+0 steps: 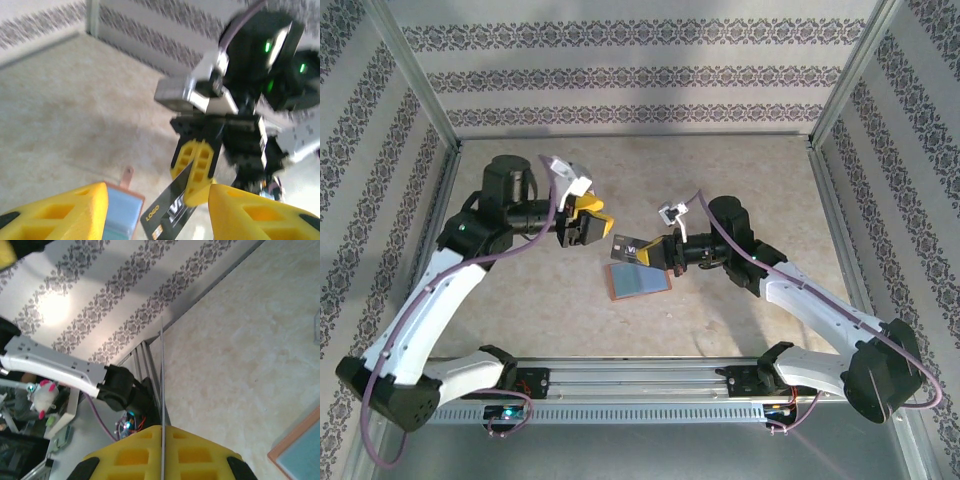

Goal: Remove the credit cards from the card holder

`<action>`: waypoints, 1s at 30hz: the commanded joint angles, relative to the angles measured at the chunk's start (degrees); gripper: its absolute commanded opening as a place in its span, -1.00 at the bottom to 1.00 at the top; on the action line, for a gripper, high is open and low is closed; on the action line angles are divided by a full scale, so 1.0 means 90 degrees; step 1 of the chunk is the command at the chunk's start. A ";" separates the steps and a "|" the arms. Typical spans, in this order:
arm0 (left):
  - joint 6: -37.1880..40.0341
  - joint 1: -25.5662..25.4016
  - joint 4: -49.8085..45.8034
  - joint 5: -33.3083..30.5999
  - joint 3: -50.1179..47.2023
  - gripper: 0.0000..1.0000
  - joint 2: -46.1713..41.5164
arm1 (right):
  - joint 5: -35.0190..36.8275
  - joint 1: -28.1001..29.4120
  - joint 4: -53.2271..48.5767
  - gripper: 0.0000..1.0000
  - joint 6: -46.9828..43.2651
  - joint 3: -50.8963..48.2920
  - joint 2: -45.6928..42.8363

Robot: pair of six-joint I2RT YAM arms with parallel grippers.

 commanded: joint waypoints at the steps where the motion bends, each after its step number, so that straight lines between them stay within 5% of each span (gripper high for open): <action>1: 0.1579 0.0019 -0.1619 0.0581 0.0409 0.10 0.0404 | -0.0268 0.0140 -0.1029 -1.00 -0.0908 0.0351 -0.0069; 15: 0.2909 -0.0437 -0.3075 0.1114 0.1049 -0.15 0.1592 | -0.0399 0.0332 -0.1944 -1.00 -0.1608 0.0844 0.0128; 30: 0.3108 -0.0596 -0.3229 0.1221 0.0917 -0.28 0.2008 | -0.0418 0.0433 -0.2015 -1.00 -0.1726 0.0951 0.0274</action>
